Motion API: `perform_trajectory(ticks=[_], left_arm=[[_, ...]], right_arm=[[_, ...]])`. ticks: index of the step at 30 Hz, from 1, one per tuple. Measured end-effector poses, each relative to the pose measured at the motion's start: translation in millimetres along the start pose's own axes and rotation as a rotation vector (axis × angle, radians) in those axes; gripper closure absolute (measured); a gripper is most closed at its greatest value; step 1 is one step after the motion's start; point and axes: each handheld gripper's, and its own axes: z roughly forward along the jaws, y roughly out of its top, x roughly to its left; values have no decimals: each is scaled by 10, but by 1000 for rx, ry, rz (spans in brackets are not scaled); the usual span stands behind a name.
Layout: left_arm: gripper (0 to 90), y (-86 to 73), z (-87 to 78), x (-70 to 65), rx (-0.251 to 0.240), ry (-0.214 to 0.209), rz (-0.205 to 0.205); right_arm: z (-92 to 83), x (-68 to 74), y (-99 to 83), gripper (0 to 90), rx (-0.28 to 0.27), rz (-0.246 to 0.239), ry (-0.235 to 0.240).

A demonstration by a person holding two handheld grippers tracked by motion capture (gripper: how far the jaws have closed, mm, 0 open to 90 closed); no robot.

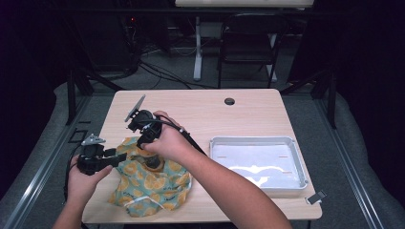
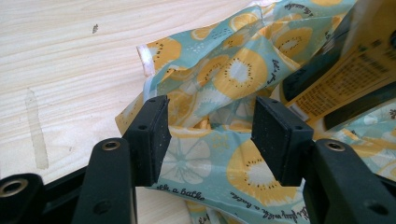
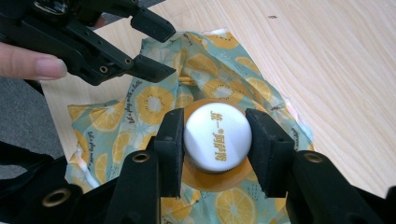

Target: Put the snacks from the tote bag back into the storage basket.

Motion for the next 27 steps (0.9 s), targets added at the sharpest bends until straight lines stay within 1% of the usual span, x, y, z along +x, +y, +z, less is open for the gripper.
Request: perform_trajectory(ticks=[3, 5, 12, 22, 27], left_arm=[[464, 0, 0, 0, 0, 0, 0], [465, 1, -5, 2, 2, 2, 1], [464, 1, -10, 0, -3, 0, -1], [464, 1, -7, -1, 1, 3, 0], [464, -1, -11, 0, -2, 3, -1]], right_arm=[[-39, 1, 4, 587, 0, 3, 0], [-89, 7, 14, 587, -9, 3, -2], [-178, 34, 35, 587, -7, -8, -9], [-281, 23, 44, 587, -1, -13, -7], [-369, 16, 45, 587, -14, -10, -10]])
